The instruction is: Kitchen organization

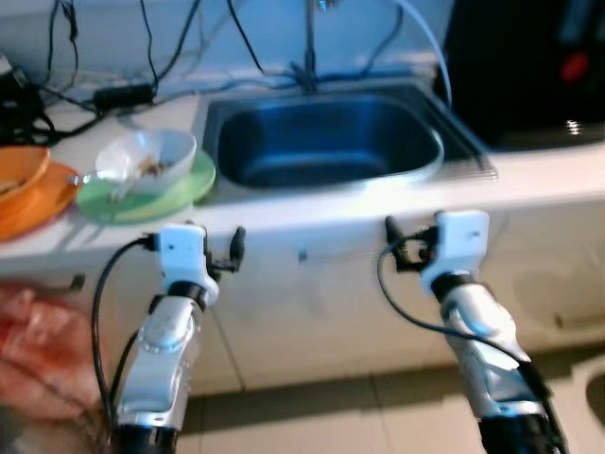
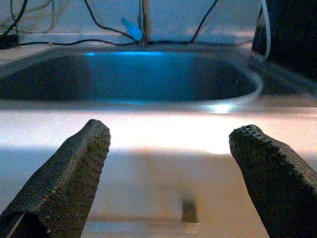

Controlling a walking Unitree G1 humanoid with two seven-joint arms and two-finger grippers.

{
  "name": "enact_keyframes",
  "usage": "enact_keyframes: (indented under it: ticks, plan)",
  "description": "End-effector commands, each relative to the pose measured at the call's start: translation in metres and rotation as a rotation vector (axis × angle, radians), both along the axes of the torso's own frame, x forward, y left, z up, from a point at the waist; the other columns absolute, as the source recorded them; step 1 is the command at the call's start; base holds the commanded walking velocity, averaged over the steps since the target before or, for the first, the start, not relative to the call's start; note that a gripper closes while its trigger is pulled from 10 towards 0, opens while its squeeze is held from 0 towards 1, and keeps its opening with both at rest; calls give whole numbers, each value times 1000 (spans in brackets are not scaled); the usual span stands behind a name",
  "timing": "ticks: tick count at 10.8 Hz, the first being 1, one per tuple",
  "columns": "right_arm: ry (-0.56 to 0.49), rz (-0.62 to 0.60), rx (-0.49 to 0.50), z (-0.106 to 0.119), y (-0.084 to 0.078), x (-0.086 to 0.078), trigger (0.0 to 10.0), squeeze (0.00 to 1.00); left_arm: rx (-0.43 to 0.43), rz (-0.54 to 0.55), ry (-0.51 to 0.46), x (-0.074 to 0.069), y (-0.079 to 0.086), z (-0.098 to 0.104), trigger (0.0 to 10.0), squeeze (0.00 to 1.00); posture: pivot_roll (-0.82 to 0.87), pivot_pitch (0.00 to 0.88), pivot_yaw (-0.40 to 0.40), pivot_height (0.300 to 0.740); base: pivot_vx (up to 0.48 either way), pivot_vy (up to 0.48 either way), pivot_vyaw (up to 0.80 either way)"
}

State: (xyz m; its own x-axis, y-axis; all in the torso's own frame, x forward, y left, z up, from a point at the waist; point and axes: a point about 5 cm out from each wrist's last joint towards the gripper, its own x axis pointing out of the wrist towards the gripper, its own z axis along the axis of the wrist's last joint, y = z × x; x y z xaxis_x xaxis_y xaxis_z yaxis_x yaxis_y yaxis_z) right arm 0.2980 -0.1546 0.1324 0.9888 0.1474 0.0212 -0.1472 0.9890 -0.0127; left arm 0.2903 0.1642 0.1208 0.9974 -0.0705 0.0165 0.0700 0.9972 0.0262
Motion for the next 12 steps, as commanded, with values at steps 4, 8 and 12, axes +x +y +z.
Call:
enact_keyframes:
  ticks: [4, 8, 12]
  plan:
    - [-60, -3, -48, 10, 8, -1, 10000, 0, 31, 12, -44, -1, 4, 9, 10000, 0, 32, 18, 59, 740, 0, 0, 0]
    - [-50, 44, -44, 15, 5, -3, 10000, 0, 41, 66, -56, -6, 12, 14, 10000, 0, 40, 29, 50, 740, 0, 0, 0]
    - [-64, 47, -56, 18, 6, 0, 10000, 0, 45, 46, -56, -6, 8, 15, 10000, 0, 45, 23, 49, 740, 0, 0, 800]
